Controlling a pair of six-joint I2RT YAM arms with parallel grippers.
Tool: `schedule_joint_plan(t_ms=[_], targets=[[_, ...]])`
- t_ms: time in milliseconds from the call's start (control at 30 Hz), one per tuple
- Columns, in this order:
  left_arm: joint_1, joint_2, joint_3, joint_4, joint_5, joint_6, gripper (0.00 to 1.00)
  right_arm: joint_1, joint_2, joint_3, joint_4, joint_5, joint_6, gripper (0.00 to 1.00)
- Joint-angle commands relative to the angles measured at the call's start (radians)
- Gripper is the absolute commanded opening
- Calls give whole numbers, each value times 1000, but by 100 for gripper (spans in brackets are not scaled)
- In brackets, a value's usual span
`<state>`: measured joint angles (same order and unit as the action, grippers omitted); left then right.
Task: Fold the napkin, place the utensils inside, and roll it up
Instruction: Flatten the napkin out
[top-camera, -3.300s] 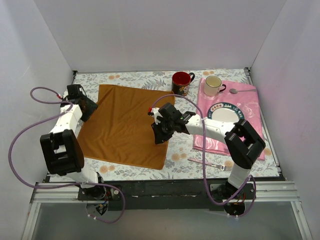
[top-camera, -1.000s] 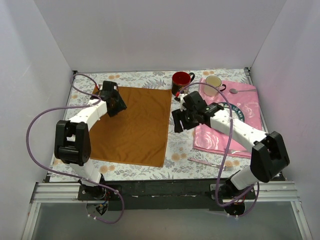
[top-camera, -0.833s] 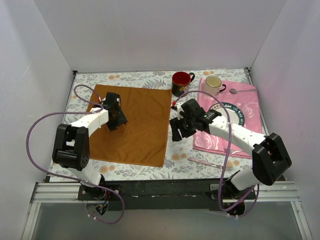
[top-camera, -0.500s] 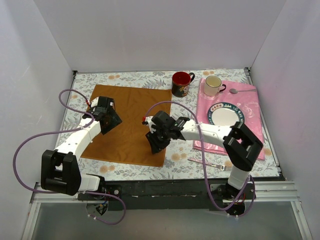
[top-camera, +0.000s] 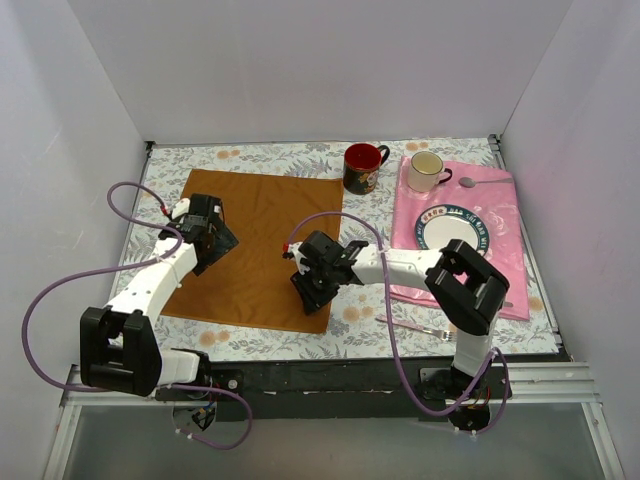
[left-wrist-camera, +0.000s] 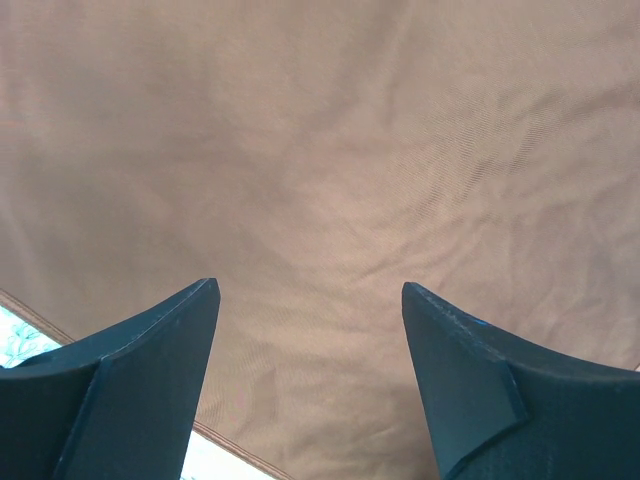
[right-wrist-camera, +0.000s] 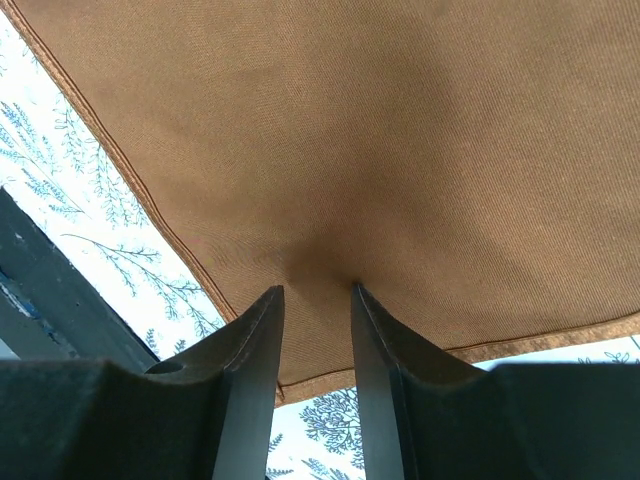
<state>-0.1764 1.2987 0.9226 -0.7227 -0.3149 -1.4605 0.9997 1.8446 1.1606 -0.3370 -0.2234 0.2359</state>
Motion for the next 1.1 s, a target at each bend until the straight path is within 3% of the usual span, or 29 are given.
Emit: schedule_joint_plan(t_ms=[0, 200, 400, 667, 800, 1067], targets=[[57, -55, -7, -8, 5, -23, 73, -3, -31, -50, 19, 36, 0, 41], [155, -52, -37, 31, 123, 0, 73, -7, -73, -122, 29, 45, -1, 41], [175, 42, -28, 94, 189, 17, 73, -16, -114, -133, 7, 64, -30, 41], [287, 318, 84, 126, 200, -14, 58, -72, -154, 5, -62, 41, -52, 45], [327, 349, 61, 101, 174, -57, 58, -154, -206, 59, -108, 74, -47, 47], [417, 288, -68, 91, 154, -110, 59, -410, -370, -2, -85, 108, -6, 48]])
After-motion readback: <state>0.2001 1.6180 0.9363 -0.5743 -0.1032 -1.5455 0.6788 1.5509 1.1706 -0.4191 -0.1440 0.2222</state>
